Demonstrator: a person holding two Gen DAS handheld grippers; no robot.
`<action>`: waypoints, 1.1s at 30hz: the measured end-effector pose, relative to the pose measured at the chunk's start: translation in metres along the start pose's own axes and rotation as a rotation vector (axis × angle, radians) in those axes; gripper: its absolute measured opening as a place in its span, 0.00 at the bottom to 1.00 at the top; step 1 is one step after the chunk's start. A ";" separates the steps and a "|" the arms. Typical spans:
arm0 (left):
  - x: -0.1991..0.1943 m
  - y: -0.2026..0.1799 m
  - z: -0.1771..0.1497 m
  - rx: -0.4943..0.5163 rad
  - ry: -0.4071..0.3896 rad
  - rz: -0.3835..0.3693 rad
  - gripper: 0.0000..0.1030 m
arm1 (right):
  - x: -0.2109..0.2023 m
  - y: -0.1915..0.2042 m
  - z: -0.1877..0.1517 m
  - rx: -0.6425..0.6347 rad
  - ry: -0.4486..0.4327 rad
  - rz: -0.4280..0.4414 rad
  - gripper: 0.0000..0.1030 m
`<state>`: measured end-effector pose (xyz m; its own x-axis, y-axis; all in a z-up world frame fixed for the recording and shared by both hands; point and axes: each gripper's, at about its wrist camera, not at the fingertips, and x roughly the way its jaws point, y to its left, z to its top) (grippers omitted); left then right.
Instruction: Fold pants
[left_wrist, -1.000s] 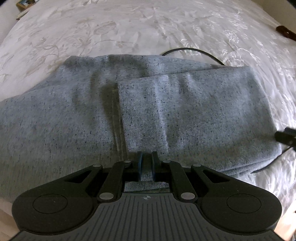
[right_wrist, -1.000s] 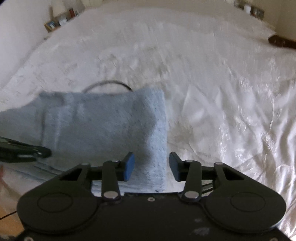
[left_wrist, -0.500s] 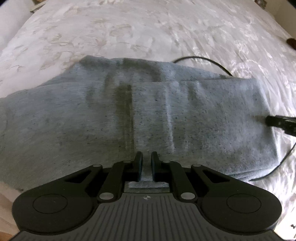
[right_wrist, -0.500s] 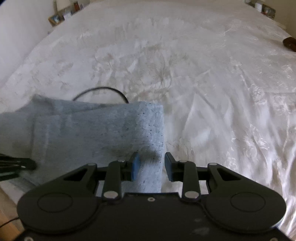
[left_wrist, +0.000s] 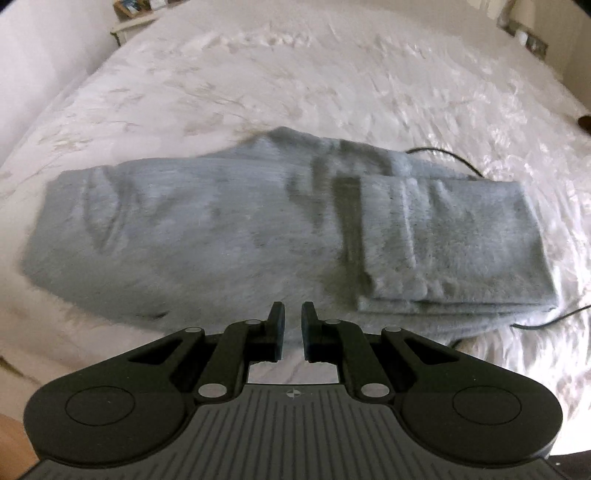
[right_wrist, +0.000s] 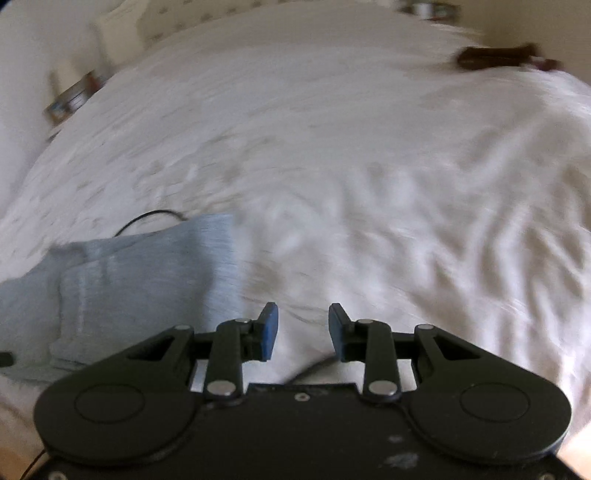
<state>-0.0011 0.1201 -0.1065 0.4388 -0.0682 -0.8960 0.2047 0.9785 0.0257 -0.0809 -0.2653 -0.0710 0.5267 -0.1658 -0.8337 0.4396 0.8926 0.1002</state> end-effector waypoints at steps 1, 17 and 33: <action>-0.006 0.007 -0.005 -0.008 -0.009 -0.012 0.10 | -0.010 -0.005 -0.007 0.009 -0.011 -0.030 0.32; -0.096 0.098 -0.133 -0.021 -0.034 -0.167 0.10 | -0.172 -0.009 -0.181 0.247 -0.142 -0.173 0.33; -0.133 0.153 -0.174 -0.045 -0.071 -0.121 0.10 | -0.252 0.003 -0.255 0.237 -0.170 -0.253 0.36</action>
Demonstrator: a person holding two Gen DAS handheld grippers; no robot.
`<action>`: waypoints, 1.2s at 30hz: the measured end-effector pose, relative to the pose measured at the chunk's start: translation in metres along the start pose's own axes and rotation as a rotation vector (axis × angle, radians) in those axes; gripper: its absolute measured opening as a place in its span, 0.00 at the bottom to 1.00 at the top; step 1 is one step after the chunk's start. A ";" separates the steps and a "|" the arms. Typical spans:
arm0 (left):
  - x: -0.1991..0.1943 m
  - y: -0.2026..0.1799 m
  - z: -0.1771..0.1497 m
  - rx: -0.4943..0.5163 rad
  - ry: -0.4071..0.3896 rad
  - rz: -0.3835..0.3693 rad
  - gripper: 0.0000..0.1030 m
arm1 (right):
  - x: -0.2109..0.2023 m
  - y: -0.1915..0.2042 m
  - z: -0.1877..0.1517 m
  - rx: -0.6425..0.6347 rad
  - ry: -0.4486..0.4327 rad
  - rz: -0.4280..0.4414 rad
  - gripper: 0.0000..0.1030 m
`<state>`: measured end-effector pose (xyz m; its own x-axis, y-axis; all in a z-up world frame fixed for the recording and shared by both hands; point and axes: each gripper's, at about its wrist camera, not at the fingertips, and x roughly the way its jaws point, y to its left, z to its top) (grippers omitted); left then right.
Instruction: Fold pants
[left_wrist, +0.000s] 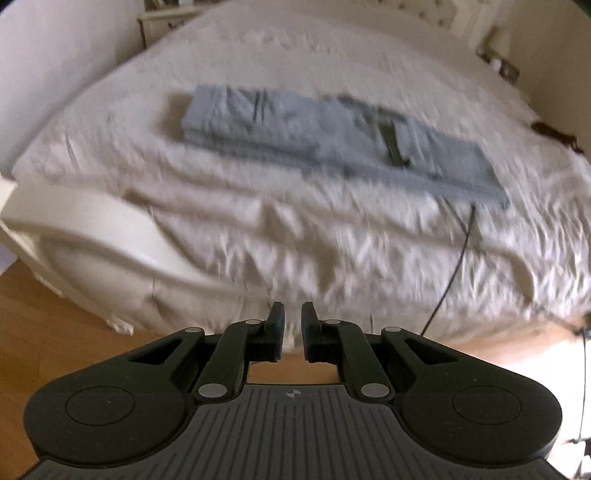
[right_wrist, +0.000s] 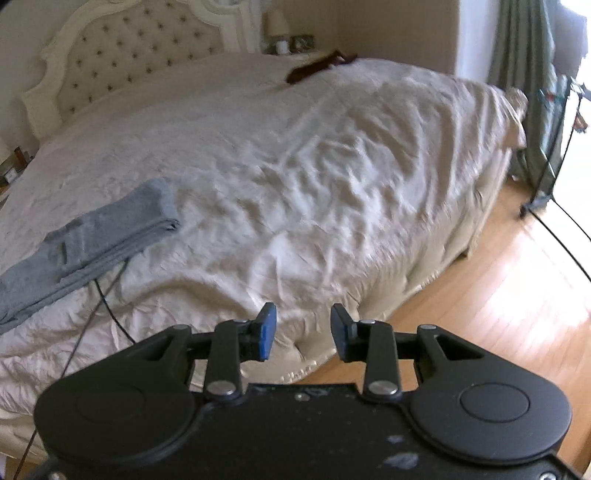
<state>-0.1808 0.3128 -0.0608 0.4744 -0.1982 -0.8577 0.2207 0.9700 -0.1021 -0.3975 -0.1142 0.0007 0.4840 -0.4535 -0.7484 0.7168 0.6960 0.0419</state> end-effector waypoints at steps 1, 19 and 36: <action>0.001 0.001 0.008 -0.006 -0.025 0.005 0.10 | 0.002 0.007 0.005 -0.017 -0.013 0.007 0.37; 0.092 -0.007 0.137 -0.129 -0.024 0.178 0.10 | 0.163 0.263 0.089 -0.459 0.082 0.582 0.49; 0.124 -0.017 0.164 -0.151 0.045 0.215 0.10 | 0.231 0.386 0.020 -0.858 0.357 0.664 0.35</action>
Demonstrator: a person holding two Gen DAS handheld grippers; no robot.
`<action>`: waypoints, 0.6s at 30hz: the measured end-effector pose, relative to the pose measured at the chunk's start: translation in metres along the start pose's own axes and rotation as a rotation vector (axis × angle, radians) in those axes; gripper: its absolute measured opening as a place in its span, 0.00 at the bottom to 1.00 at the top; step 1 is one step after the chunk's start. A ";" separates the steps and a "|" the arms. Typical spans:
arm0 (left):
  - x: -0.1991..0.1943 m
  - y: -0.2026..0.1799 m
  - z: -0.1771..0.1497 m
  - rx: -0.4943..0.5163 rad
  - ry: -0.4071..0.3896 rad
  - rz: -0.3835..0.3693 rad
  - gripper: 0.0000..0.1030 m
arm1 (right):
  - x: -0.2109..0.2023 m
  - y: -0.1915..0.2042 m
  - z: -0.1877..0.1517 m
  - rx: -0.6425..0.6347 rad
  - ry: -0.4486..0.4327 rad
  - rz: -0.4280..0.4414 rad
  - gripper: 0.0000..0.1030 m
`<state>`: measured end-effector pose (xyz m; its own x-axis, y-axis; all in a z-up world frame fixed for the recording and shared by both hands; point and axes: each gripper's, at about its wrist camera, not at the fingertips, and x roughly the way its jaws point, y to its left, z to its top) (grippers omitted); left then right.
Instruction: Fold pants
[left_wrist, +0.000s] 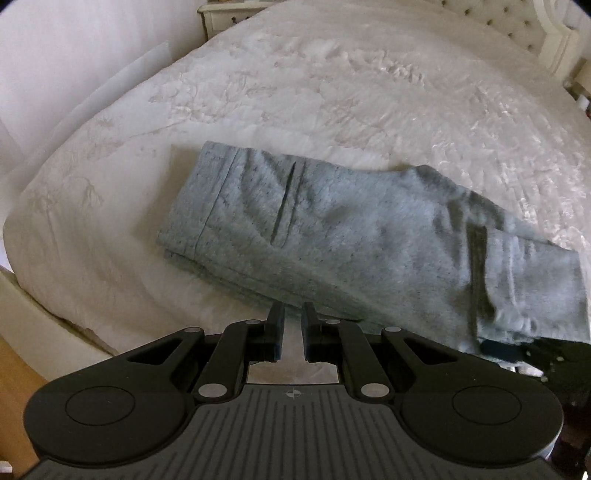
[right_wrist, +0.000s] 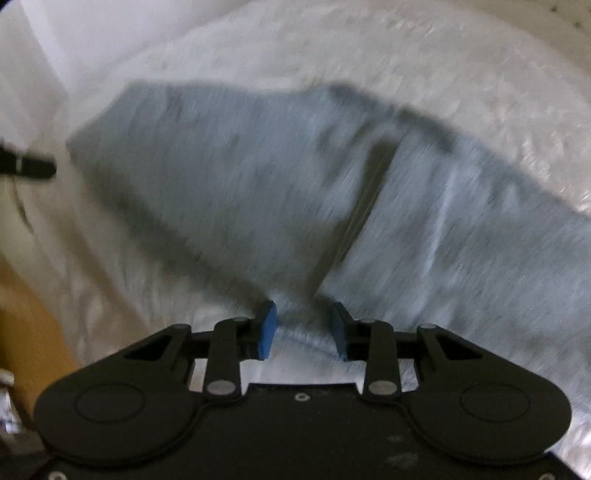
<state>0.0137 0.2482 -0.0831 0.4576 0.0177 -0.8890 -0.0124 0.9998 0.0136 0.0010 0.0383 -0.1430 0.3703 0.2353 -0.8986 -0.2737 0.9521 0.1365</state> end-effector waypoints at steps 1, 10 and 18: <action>0.002 0.002 0.001 -0.003 0.006 0.001 0.10 | -0.001 0.002 -0.001 -0.005 -0.002 -0.004 0.35; 0.020 0.024 0.018 -0.047 0.017 -0.045 0.10 | -0.032 -0.002 0.031 0.107 -0.126 0.026 0.35; 0.043 0.055 0.043 -0.047 0.038 -0.114 0.19 | 0.002 0.014 0.054 0.113 -0.030 0.009 0.36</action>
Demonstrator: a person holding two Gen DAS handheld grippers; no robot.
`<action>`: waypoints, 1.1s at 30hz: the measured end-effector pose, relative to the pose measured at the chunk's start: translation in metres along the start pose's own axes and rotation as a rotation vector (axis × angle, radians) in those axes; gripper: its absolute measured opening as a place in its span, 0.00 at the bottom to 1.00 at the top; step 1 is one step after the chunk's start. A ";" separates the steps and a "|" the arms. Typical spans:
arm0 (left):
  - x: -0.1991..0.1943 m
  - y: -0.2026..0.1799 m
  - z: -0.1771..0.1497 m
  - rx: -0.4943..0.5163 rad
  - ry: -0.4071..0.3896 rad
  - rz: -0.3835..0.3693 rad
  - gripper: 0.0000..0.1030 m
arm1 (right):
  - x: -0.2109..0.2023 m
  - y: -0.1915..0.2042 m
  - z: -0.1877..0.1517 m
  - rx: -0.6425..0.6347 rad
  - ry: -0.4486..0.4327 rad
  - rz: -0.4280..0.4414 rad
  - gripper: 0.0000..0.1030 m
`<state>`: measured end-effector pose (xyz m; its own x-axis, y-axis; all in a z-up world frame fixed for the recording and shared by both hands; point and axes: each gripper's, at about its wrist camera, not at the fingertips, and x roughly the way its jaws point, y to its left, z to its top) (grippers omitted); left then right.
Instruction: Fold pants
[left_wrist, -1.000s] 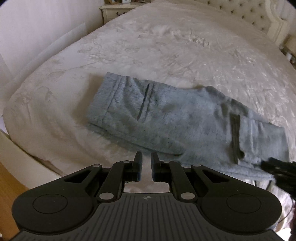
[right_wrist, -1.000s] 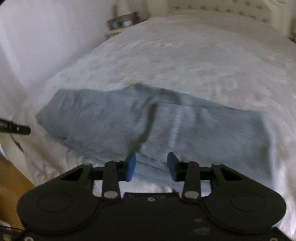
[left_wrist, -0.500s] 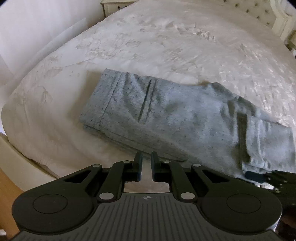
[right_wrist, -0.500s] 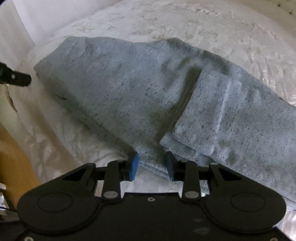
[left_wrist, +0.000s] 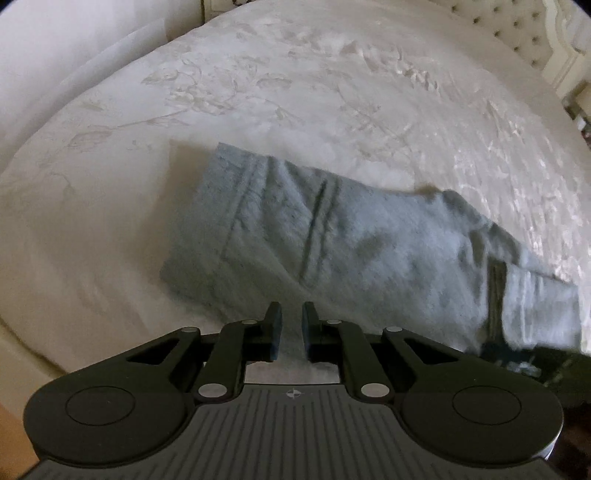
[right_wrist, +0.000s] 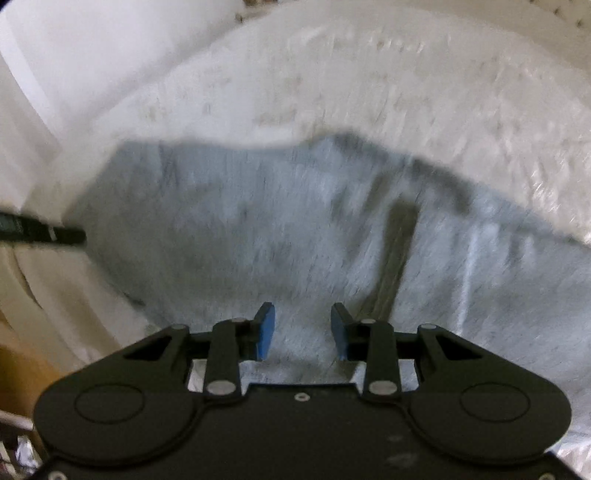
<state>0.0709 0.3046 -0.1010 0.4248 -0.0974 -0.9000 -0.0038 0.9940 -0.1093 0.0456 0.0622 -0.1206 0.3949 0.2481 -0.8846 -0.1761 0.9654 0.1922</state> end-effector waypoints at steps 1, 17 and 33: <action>0.002 0.006 0.004 0.002 0.001 -0.011 0.31 | 0.009 0.002 -0.002 0.008 0.039 0.001 0.36; 0.071 0.092 0.050 0.035 0.146 -0.174 0.73 | 0.028 0.026 0.005 0.087 0.095 -0.127 0.42; 0.111 0.059 0.051 0.057 0.187 -0.345 0.85 | 0.029 0.029 0.013 0.176 0.048 -0.177 0.44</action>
<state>0.1643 0.3550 -0.1862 0.2205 -0.4284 -0.8763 0.1627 0.9019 -0.4000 0.0635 0.0981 -0.1358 0.3611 0.0735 -0.9296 0.0537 0.9936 0.0994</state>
